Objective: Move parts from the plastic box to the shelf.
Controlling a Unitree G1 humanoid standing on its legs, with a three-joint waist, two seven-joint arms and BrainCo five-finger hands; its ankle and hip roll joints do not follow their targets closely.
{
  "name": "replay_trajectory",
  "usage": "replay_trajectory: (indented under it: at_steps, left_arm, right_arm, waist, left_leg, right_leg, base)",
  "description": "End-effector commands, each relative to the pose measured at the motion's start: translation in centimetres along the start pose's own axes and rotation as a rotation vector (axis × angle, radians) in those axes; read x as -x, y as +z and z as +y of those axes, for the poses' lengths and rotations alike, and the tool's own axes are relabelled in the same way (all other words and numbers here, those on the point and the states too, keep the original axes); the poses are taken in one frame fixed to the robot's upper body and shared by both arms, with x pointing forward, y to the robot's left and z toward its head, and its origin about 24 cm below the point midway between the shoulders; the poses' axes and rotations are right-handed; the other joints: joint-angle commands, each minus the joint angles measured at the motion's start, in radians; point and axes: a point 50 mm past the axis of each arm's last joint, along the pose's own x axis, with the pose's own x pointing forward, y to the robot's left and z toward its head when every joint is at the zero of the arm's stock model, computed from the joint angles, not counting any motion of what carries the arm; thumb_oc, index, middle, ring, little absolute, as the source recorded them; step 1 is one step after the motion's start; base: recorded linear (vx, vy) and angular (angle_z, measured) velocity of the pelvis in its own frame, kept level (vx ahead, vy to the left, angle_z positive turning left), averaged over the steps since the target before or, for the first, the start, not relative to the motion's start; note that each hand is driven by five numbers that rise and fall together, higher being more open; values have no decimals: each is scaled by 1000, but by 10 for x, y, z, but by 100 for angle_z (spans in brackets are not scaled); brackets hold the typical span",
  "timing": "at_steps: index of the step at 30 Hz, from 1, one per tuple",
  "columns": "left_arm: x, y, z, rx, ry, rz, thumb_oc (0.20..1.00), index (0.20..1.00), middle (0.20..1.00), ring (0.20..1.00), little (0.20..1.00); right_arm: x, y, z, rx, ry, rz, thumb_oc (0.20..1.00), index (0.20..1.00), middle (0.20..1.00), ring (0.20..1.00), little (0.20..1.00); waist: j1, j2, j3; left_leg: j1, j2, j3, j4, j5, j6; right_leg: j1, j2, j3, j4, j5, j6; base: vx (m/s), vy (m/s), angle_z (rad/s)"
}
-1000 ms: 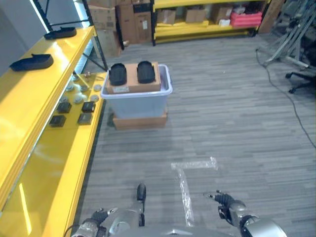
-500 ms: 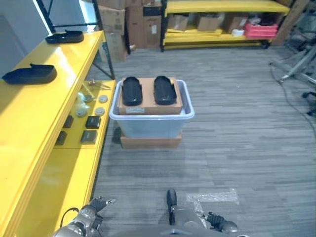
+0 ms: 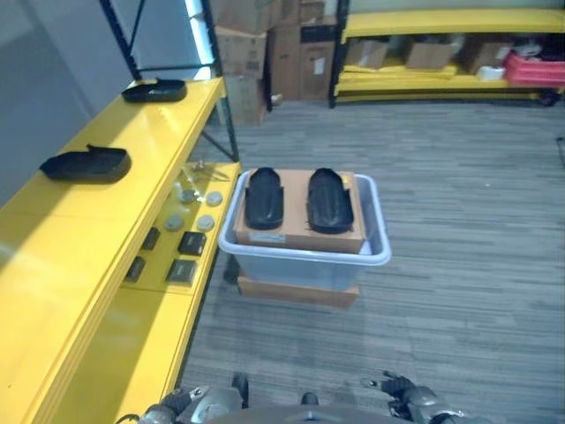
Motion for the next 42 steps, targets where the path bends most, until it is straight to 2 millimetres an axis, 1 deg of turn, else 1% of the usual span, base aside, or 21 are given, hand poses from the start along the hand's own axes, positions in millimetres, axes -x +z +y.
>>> replay_trajectory:
  at_steps: [1, 5, 7, 9, 12, 15, 18, 22, 23, 24, 25, 26, 27, 28, 29, 30, 31, 32, 34, 39, 42]
  left_arm:
    - [0, -6, 11, -25, 32, 30, 1000, 1000, 1000, 1000, 1000]
    - [0, -5, 22, -31, 59, 21, 1000, 1000, 1000, 1000, 1000]
    - [0, 5, 36, -8, 108, -5, 1000, 1000, 1000, 1000, 1000]
    - [0, 14, 40, -3, 123, -32, 1000, 1000, 1000, 1000, 1000]
    - [-1, 23, 38, -1, 121, -61, 1000, 1000, 1000, 1000, 1000]
    - [-2, 27, 34, 2, 112, -71, 1000, 1000, 1000, 1000, 1000]
    - [-2, 23, 30, -16, 96, -57, 1000, 1000, 1000, 1000, 1000]
    - [-2, 20, 24, 18, 93, -53, 1000, 1000, 1000, 1000, 1000]
    - [-2, 25, 22, 26, 92, -67, 1000, 1000, 1000, 1000, 1000]
    - [-2, 33, 15, 5, 80, -104, 1000, 1000, 1000, 1000, 1000]
    - [-2, 33, 15, 5, 80, -104, 1000, 1000, 1000, 1000, 1000]
    - [-2, 39, 10, -4, 78, -132, 1000, 1000, 1000, 1000, 1000]
    - [-2, 38, 10, -8, 78, -127, 1000, 1000, 1000, 1000, 1000]
    - [-2, 38, 10, -8, 78, -127, 1000, 1000, 1000, 1000, 1000]
    - [-2, 28, 9, -27, 75, -100, 1000, 1000, 1000, 1000, 1000]
    - [0, 3, 14, -51, 95, -27, 1000, 1000, 1000, 1000, 1000]
    - [0, 3, 14, -52, 95, -26, 1000, 1000, 1000, 1000, 1000]
    - [1, -6, 20, -12, 126, 3, 1000, 1000, 1000, 1000, 1000]
    - [1, -7, 23, -4, 142, 6, 1000, 1000, 1000, 1000, 1000]
    - [1, 10, 26, -26, 161, -62, 1000, 1000, 1000, 1000, 1000]
    - [0, 38, 24, -52, 163, -163, 1000, 1000, 1000, 1000, 1000]
  right_arm:
    - [0, 3, -5, -18, -18, -19, 1000, 1000, 1000, 1000, 1000]
    - [0, 1, 2, -81, -8, -21, 1000, 1000, 1000, 1000, 1000]
    - [-1, 11, 9, -114, 10, -55, 1000, 1000, 1000, 1000, 1000]
    - [-1, 15, 10, -130, 14, -68, 1000, 1000, 1000, 1000, 1000]
    - [-1, 20, 5, -146, -2, -84, 1000, 1000, 1000, 1000, 1000]
    - [-1, 25, 5, -132, -10, -108, 1000, 1000, 1000, 1000, 1000]
    - [-1, 12, 9, -134, 22, -63, 1000, 1000, 1000, 1000, 1000]
    - [0, 20, 8, -166, 21, -119, 1000, 1000, 1000, 1000, 1000]
    - [0, 28, 6, -201, 7, -150, 1000, 1000, 1000, 1000, 1000]
    - [2, 46, 0, -224, -28, -237, 1000, 1000, 1000, 1000, 1000]
    - [2, 46, 0, -224, -29, -237, 1000, 1000, 1000, 1000, 1000]
    - [9, 73, -11, -204, -69, -374, 1000, 1000, 1000, 1000, 1000]
    - [14, 87, -15, -165, -69, -438, 1000, 1000, 1000, 1000, 1000]
    - [14, 87, -15, -165, -69, -438, 1000, 1000, 1000, 1000, 1000]
    - [24, 103, -24, -105, -119, -537, 1000, 1000, 1000, 1000, 1000]
    - [50, 126, -36, -128, -196, -735, 1000, 1000, 1000, 1000, 1000]
    - [50, 126, -36, -128, -196, -735, 1000, 1000, 1000, 1000, 1000]
    - [66, 142, -38, -157, -218, -848, 1000, 1000, 1000, 1000, 1000]
    - [74, 149, -40, -150, -251, -897, 1000, 1000, 1000, 1000, 1000]
    - [82, 175, -46, -198, -292, -969, 1000, 1000, 1000, 1000, 1000]
    - [95, 215, -49, -152, -348, -1054, 1000, 1000, 1000, 1000, 1000]
  waist:
    - [20, 10, -20]
    - [11, 2, -36]
    - [-1, 6, -7]
    - [-6, 13, 8]
    - [-9, 33, 8]
    - [-32, 35, 3]
    - [-39, 19, -22]
    - [-51, 18, -26]
    - [-54, 15, -21]
    - [-66, 17, -18]
    - [-66, 18, -17]
    - [-68, 23, -11]
    - [-67, 23, -9]
    - [-67, 23, -9]
    - [-66, 23, -13]
    - [-66, 21, -26]
    - [-65, 21, -26]
    - [-61, 19, -28]
    - [-53, 18, -26]
    - [-34, 18, -14]
    - [-17, 14, 23]
  left_leg:
    - [57, -50, -40, 44, 21, 56]
    - [128, -41, -28, 2, -5, 90]
    - [135, -34, -26, 37, -27, 105]
    - [134, -32, -36, 54, -39, 109]
    - [161, -14, -48, 36, -55, 95]
    - [196, 2, -54, 21, -79, 75]
    - [220, 24, -51, 10, -93, 52]
    - [187, 51, -64, 81, -89, 20]
    - [176, 48, -66, 102, -89, 19]
    - [162, 70, -17, 54, -57, 16]
    - [164, 70, -16, 51, -55, 16]
    - [115, 103, 24, -2, 8, 8]
    - [122, 106, 31, -1, -5, 8]
    - [122, 106, 31, -1, -5, 8]
    - [129, 98, 34, 1, -15, 16]
    - [163, 92, 69, -18, -29, 24]
    - [165, 92, 70, -18, -29, 24]
    - [175, 86, 81, -29, -35, 28]
    - [184, 84, 88, -43, -36, 30]
    - [181, 80, 83, -69, -32, 32]
    - [138, 77, 70, -72, -18, 32]
  right_leg:
    - [-2, -8, 37, 87, -52, 120]
    - [-54, 0, 44, 248, -83, 149]
    - [-142, 13, 79, 410, -66, 186]
    - [-181, 9, 96, 463, -60, 193]
    - [-185, -71, 89, 340, -44, 178]
    - [-209, -136, 99, 203, 29, 188]
    - [-185, -134, 105, 159, 23, 197]
    - [-168, -107, 71, 180, -4, 171]
    - [-164, -103, 62, 185, -9, 165]
    - [-149, -99, 34, 177, -24, 162]
    - [-148, -99, 34, 177, -24, 162]
    - [-141, -103, 11, 180, -35, 167]
    - [-139, -100, 9, 187, -47, 165]
    - [-139, -100, 9, 187, -47, 165]
    - [-134, -97, 6, 187, -43, 167]
    - [-101, -110, 24, 138, -34, 178]
    - [-100, -110, 25, 137, -33, 178]
    - [-92, -117, 31, 115, -25, 184]
    - [-88, -120, 35, 98, -18, 186]
    - [-89, -125, 24, 50, 3, 193]
    - [-123, -126, 17, 35, 25, 197]
  base:
    - [181, 71, -110]
    - [138, 93, -42]
    - [30, 58, -25]
    - [43, -8, -12]
    - [137, -122, 3]
    - [205, -186, -3]
    - [240, -287, 0]
    - [140, -262, 40]
    - [113, -250, 29]
    - [81, -154, 27]
    - [82, -73, 31]
    - [67, 1, 51]
    - [66, 2, 82]
    - [108, 1, 37]
    - [266, 123, 18]
    - [267, 124, -23]
    - [273, 172, -12]
    - [98, 79, -24]
    - [92, 74, -36]
    - [24, 43, -7]
    - [-114, 19, 7]
